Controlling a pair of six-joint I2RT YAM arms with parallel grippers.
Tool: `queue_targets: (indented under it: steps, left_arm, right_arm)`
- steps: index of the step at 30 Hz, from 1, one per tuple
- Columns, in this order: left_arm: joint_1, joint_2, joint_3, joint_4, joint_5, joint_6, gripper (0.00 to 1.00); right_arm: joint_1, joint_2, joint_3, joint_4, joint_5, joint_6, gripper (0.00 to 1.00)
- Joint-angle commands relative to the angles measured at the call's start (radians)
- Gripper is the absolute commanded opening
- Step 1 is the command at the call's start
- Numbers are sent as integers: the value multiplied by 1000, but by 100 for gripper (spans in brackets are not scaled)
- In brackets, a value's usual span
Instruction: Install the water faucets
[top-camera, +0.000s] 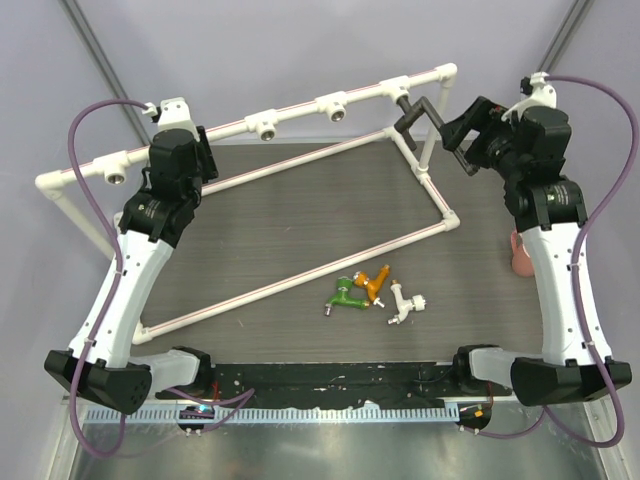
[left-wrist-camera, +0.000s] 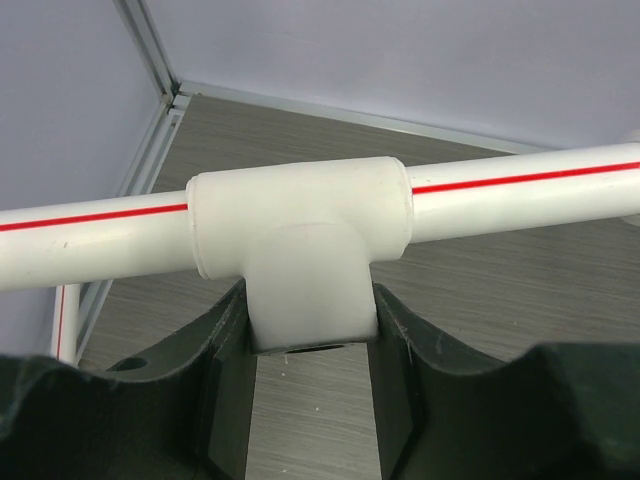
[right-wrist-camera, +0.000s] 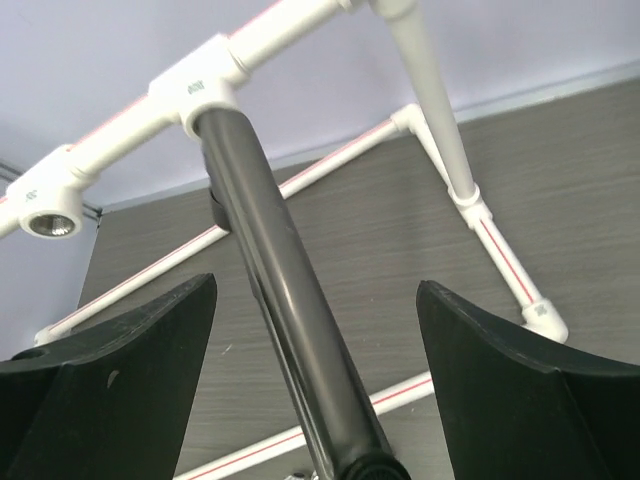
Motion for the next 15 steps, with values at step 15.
queue_targets:
  steps: [15]
  left_arm:
    - [27, -33, 6, 16, -54, -3, 0]
  right_arm:
    - [8, 428, 532, -82, -203, -73, 85]
